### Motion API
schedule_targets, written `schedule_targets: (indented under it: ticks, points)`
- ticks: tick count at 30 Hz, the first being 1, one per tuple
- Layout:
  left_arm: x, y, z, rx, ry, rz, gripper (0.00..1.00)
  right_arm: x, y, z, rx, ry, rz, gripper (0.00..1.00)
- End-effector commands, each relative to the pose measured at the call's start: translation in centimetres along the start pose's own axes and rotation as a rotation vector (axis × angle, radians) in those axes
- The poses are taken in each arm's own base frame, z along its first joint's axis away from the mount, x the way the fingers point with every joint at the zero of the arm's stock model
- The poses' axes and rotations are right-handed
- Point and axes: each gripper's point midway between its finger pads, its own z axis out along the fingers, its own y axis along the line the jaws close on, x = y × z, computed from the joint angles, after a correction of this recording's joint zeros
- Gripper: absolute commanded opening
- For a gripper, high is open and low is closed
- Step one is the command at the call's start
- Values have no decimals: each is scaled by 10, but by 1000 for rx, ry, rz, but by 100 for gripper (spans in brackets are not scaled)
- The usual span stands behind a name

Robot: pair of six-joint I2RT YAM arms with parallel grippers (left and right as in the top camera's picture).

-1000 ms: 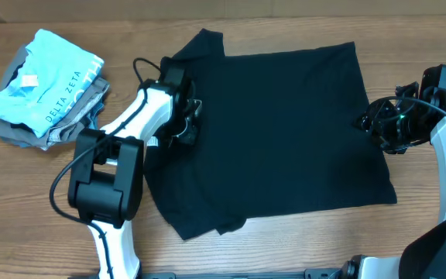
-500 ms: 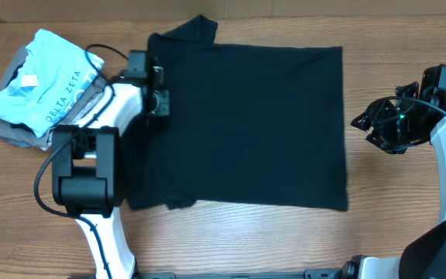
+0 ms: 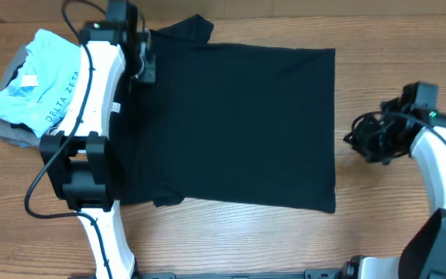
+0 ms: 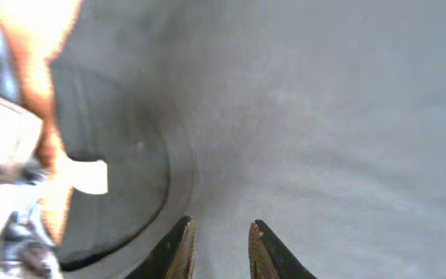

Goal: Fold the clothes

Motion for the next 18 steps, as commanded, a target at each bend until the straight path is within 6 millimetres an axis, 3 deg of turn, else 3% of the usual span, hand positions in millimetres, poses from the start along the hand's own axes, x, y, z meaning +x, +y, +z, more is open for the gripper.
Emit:
schedule_targets:
  ticks: [1,5,12,18]
  points:
    - [-12,-7,-66,16,-81,34,26,24,13,34,-116,40,-38,16]
    - [-8,-16,-105,23,-118,53,24,32,11,67,-118,-17,-15,11]
    - [7,-40,-168,43,-225,106,25,22,-25,97,52,-121,128,8]
    - [34,-53,-198,52,-222,142,27,9,-40,134,85,-100,151,9]
